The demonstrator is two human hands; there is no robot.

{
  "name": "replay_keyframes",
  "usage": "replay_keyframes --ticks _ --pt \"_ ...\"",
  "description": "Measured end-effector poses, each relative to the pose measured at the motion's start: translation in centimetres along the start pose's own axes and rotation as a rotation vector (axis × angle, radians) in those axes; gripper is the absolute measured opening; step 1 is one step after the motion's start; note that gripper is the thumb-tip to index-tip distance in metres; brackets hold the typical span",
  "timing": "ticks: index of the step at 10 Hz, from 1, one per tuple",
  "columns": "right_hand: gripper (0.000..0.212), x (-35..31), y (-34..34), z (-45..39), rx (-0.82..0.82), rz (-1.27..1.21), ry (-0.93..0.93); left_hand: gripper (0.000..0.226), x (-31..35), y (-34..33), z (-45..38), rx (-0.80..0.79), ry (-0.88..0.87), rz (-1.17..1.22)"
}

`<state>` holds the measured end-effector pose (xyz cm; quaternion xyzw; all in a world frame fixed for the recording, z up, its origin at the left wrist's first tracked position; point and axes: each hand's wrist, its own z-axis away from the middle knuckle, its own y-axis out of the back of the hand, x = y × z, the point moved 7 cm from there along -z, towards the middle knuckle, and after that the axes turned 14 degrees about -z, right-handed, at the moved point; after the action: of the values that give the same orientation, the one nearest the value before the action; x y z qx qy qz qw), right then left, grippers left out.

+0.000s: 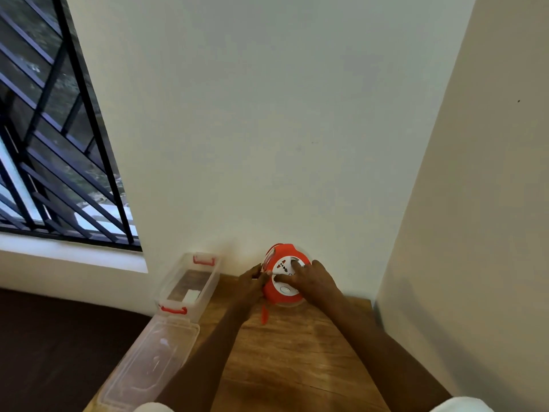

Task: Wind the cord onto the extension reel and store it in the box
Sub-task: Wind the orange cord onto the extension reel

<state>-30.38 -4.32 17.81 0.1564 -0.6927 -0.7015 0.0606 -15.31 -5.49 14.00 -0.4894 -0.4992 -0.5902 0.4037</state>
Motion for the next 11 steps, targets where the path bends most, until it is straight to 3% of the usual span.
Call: replay_keyframes --ticks 1,2,3,4,8,9,10,11 --pt "0.137 -0.1 0.5 -0.1 0.092 -0.045 0.020 0.045 -1.1 -0.5 0.3 -0.018 0.037 0.036" --pt "0.111 -0.6 1.5 -0.2 0.083 -0.032 0.058 0.047 -1.3 -0.6 0.2 -0.018 0.050 0.033" --pt "0.056 -1.7 1.5 0.4 -0.018 0.101 0.128 0.046 -1.2 -0.6 0.2 -0.045 0.060 0.014" --pt "0.050 -1.7 2.1 1.0 -0.108 0.079 0.058 0.045 -1.3 -1.0 0.5 -0.045 0.051 0.028" --pt "0.057 -0.7 2.4 0.2 -0.047 0.049 0.043 0.046 -2.5 -2.1 1.1 -0.042 0.114 0.153" --pt "0.057 0.3 2.5 0.2 -0.124 0.014 -0.012 0.045 -2.3 -2.4 1.2 -0.073 0.139 0.150" --pt "0.070 0.0 2.3 -0.2 -0.125 0.191 0.210 0.040 -1.0 -2.0 0.7 -0.130 0.115 0.134" --pt "0.053 -0.8 2.2 0.3 -0.154 0.189 0.258 0.046 -0.2 -2.0 0.0 -0.185 0.117 0.163"
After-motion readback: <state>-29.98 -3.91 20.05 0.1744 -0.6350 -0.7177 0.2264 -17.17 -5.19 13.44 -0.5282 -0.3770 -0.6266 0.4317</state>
